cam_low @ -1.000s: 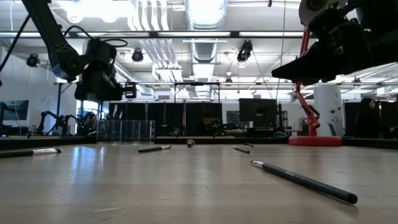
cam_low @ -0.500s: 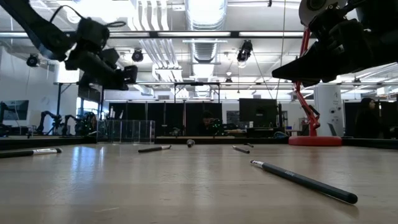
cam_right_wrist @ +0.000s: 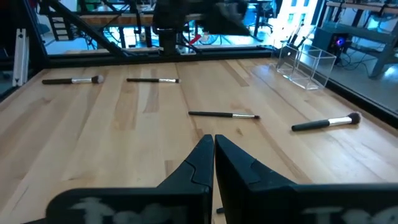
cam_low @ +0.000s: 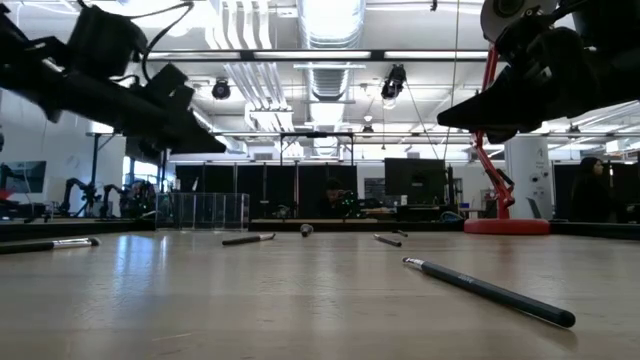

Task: Pick & Place Makeup Brushes
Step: Put the lip brush into the transparent organizer

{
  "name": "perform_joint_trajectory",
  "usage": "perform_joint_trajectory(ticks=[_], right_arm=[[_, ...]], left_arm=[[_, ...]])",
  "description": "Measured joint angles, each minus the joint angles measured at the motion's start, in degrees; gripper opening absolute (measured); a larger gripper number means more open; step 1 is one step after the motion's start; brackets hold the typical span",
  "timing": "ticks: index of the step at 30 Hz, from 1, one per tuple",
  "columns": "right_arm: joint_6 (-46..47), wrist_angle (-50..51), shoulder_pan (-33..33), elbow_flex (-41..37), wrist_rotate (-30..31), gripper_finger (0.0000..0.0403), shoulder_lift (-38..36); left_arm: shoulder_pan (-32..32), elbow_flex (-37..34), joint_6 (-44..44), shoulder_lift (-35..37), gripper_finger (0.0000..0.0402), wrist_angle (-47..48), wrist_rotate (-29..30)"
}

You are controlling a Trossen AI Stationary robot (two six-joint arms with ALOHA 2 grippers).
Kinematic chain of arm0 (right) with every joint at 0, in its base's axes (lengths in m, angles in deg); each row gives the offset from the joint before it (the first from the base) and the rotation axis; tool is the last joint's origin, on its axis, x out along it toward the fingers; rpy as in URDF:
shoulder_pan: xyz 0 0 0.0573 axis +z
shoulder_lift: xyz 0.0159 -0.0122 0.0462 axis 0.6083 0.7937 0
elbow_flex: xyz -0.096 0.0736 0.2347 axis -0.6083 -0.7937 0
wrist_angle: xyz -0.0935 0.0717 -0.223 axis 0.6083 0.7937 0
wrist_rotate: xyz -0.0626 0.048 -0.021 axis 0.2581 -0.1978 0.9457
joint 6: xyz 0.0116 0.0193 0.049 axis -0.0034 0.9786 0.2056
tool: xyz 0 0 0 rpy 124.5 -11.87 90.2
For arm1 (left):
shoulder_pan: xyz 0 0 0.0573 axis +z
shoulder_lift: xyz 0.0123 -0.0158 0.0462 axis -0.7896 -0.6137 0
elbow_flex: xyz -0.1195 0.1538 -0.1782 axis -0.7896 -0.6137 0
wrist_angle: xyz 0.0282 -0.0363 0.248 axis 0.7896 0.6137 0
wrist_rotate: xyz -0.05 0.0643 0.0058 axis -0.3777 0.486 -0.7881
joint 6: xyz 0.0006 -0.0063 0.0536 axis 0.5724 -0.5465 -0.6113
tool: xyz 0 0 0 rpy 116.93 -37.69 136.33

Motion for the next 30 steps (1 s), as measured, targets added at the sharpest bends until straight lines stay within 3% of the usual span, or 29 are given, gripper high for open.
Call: perform_joint_trajectory(ticks=[6, 10, 16, 23, 30], right_arm=[[1.0, 0.0, 0.0, 0.0, 0.0, 0.0008, 0.0], [1.1, 0.0, 0.0, 0.0, 0.2, 0.0008, 0.0], [2.1, 0.0, 0.0, 0.0, 0.2, 0.0008, 0.0], [3.9, 3.5, 0.0, 0.0, 0.6, 0.0009, 0.0], [14.4, 7.9, -1.4, 0.1, 5.2, 0.0009, 0.0]], left_arm=[[-14.9, 0.8, 3.4, -3.9, 0.0, 0.0, 10.4], [-20.7, 2.4, 5.6, -8.3, 0.0, -0.1, 16.9], [-21.7, 4.1, 12.3, -16.9, 0.0, -0.7, 17.5], [-24.0, 7.7, 13.3, -23.7, 0.0, -0.8, 15.9], [-24.1, 12.9, 13.7, -29.4, 0.0, -1.0, 16.9]])
